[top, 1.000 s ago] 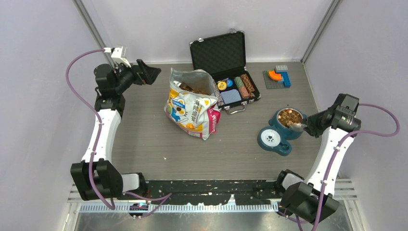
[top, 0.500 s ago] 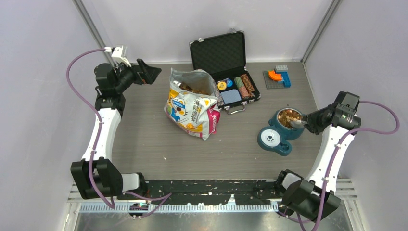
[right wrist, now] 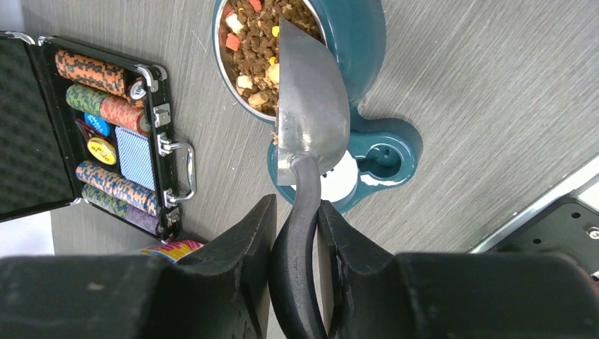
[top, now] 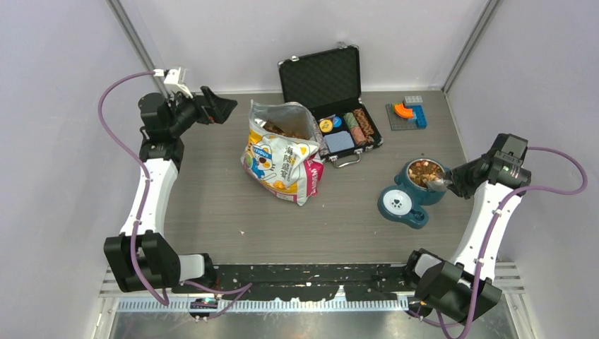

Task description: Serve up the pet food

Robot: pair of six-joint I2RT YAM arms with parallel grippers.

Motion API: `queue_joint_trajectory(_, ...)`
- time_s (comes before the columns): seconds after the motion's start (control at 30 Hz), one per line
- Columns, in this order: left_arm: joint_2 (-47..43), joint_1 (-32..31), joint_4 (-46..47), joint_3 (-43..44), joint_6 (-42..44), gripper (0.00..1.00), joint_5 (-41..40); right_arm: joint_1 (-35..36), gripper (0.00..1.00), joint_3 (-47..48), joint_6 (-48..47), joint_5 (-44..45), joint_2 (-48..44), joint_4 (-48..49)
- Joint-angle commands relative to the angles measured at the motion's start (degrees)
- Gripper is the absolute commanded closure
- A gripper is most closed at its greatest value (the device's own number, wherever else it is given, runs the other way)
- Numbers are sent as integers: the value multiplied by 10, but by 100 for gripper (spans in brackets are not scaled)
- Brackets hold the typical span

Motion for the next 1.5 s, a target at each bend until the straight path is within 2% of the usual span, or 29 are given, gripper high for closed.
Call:
queue_joint_trajectory(0.0,-2,7,18,22,-5,1,14,3,95,40,-17,19,-12,-14)
queue_joint_trajectory(1.47,3,10,24,24,-15,1,24,3,95,120,-61,41,31,-94)
